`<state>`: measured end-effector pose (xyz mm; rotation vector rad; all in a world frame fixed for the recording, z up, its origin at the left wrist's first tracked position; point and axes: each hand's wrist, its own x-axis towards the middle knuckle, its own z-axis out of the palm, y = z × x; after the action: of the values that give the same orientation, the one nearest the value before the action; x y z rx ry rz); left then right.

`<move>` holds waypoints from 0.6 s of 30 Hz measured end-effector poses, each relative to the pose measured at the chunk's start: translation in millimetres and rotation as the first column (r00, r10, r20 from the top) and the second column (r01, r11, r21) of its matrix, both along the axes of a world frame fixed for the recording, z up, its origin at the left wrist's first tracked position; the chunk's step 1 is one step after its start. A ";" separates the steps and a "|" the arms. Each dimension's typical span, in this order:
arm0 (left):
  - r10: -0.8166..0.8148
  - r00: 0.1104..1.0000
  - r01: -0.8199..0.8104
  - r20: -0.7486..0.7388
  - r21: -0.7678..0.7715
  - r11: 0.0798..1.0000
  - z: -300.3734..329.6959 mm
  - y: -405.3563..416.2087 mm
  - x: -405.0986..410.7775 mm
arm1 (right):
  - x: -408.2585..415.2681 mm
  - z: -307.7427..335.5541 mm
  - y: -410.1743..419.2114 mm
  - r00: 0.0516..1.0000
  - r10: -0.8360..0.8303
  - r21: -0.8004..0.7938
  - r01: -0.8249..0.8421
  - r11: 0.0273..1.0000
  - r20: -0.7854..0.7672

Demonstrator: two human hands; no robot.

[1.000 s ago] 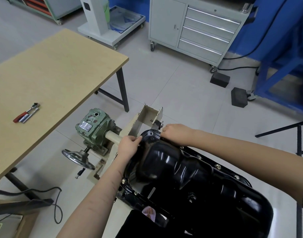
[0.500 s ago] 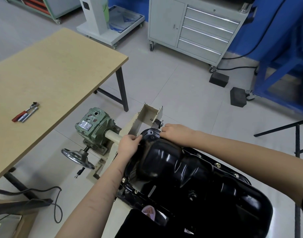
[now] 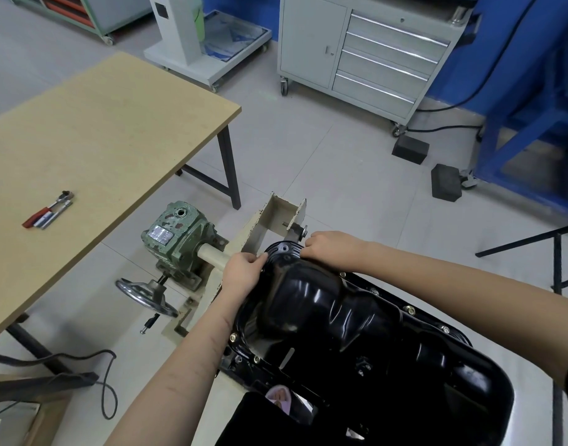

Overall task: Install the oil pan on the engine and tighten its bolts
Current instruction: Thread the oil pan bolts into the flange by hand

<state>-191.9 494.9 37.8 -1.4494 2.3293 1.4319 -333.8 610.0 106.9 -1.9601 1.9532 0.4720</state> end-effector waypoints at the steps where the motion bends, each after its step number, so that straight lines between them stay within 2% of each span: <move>1: 0.003 1.000 -0.003 0.000 0.001 1.000 -0.4 -0.1 -0.1 | -0.2 -0.3 0.1 1.000 0.005 0.000 -0.005 1.000 -0.006; 9: 0.007 1.000 -0.007 0.010 -0.004 1.000 -0.3 -0.3 -0.4 | 1.5 -2.9 -1.5 0.997 -0.015 -0.034 0.013 0.999 -0.071; 14: 0.004 1.000 -0.004 0.014 -0.012 1.000 -0.8 -0.4 -1.1 | 1.0 -3.4 0.8 1.000 -0.011 -0.032 0.010 0.999 -0.011; 18: 0.003 1.000 -0.003 0.009 -0.018 1.000 -0.1 0.0 -0.6 | -0.5 -2.3 1.2 0.999 0.006 -0.006 -0.007 1.000 -0.035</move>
<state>-192.5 494.9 37.7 -1.4616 2.3415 1.4055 -334.2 611.2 104.6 -1.9754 1.9722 0.5052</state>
